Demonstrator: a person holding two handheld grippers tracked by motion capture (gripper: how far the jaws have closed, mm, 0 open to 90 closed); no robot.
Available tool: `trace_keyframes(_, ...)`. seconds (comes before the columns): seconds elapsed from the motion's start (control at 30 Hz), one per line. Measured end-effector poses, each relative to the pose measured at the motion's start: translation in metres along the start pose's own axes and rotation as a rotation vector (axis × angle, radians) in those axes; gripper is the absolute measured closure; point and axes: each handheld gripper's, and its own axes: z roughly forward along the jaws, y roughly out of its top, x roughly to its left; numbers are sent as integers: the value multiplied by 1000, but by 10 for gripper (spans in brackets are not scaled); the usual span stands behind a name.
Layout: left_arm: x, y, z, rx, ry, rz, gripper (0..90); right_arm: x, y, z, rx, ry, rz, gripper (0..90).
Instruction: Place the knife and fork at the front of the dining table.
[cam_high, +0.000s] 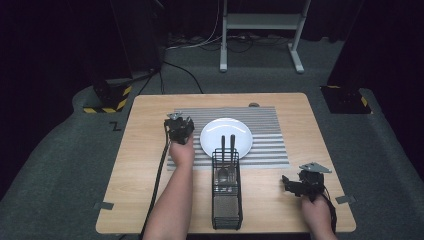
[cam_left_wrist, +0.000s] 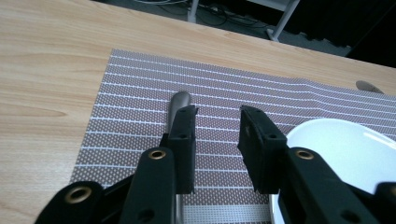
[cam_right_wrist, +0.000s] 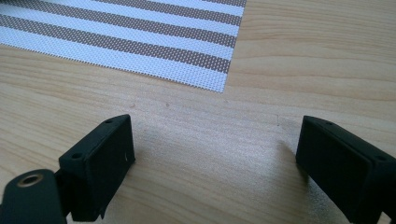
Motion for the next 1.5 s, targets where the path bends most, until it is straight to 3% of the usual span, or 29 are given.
trace_keyframes(0.23, 5, -6, -12, 8, 16, 21, 620, 0, 0, 0, 0, 0, 0, 110)
trace_keyframes(0.4, 11, -10, -28, -3, 27, 63, 623, 0, 0, 0, 0, 0, 0, 110)
trace_keyframes(0.47, 13, -14, -34, -3, 25, 67, 652, 0, 0, 0, 1, -1, 0, 110)
trace_keyframes(0.53, 15, -20, -40, 2, 30, 97, 712, 0, 0, 0, 1, -1, 0, 109)
trace_keyframes(0.57, 15, -24, -43, 5, 32, 108, 836, 0, 0, 0, 1, 1, 0, 109)
trace_keyframes(0.6, 16, -33, -50, 7, 49, 150, 865, 0, 0, 0, 1, 0, -1, 109)
trace_keyframes(0.73, 22, -45, -63, 14, 59, 188, 887, 0, 0, 0, 1, 0, -1, 109)
trace_keyframes(0.83, 27, -56, -74, 20, 45, 193, 869, 0, 0, 0, 1, -1, 0, 109)
trace_keyframes(0.87, 26, -63, -80, 56, 45, 218, 841, 0, 0, 0, 0, -1, 1, 109)
trace_keyframes(0.9, 26, -63, -80, 56, 45, 218, 817, 0, 0, 0, 0, -1, 1, 109)
trace_keyframes(0.93, 22, -69, -84, 86, 63, 270, 803, 0, 0, 0, 0, -1, 2, 109)
trace_keyframes(1.1, 18, -81, -88, 140, 89, 317, 770, 0, 0, 0, 1, -2, 2, 110)
trace_keyframes(1.33, 14, -89, -90, 156, 62, 319, 754, 0, 0, 0, 1, -1, 2, 109)
trace_keyframes(1.5, 16, -89, -96, 152, 55, 296, 642, 0, 0, 0, 0, -1, 2, 109)
